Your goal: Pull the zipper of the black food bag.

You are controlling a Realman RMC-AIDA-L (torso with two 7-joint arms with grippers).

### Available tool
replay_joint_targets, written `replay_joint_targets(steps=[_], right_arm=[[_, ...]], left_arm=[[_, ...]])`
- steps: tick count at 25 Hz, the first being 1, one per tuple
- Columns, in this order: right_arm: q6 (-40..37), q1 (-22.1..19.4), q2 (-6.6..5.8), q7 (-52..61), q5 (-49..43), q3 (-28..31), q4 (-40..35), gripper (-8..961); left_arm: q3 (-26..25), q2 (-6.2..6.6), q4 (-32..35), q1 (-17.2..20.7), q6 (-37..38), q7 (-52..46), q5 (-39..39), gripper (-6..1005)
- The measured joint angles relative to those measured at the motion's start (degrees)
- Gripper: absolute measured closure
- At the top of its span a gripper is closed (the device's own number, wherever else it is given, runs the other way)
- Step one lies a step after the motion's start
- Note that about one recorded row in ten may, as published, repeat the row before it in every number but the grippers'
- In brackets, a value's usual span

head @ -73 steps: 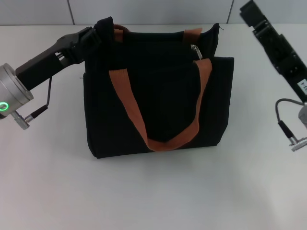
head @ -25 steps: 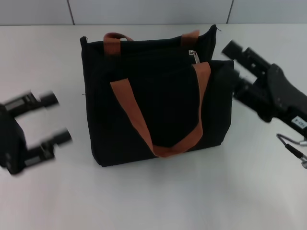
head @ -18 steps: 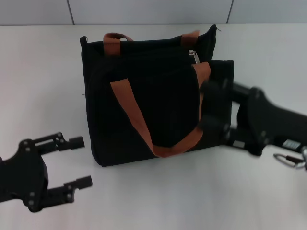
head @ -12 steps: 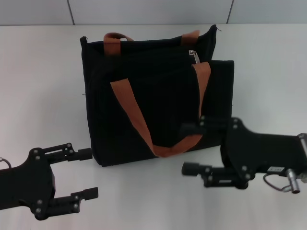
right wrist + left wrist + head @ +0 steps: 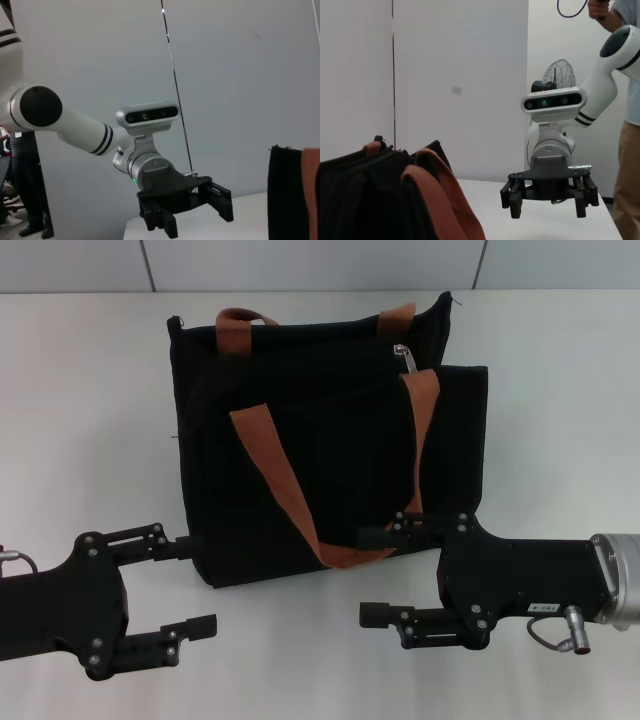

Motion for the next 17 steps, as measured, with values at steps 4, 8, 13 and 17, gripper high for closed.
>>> replay_joint_targets(steps=[4,8,13,17], right_arm=[[0.83,0.01,-0.01,0.00,-0.02,-0.03,0.00,236],[1.95,0.27,-0.02,0.00,-0.04,-0.09,0.49,235],[2.53,0.39,-0.02,-0.17,-0.04,-0.15,0.78,235],[2.55,0.41,-0.03,-0.71,0.12,-0.18,0.98,235]], left_arm=[[0.08,-0.13,0.00,-0.08,-0.64,0.00,0.04,295],[0.04,-0.39,0.00,-0.12,-1.07,0.00,0.06,295],[0.09,-0.43,0.00,-0.11,-1.15,0.01,0.06,295],[0.10,-0.51,0.00,-0.09,-1.15,0.02,0.06,295]])
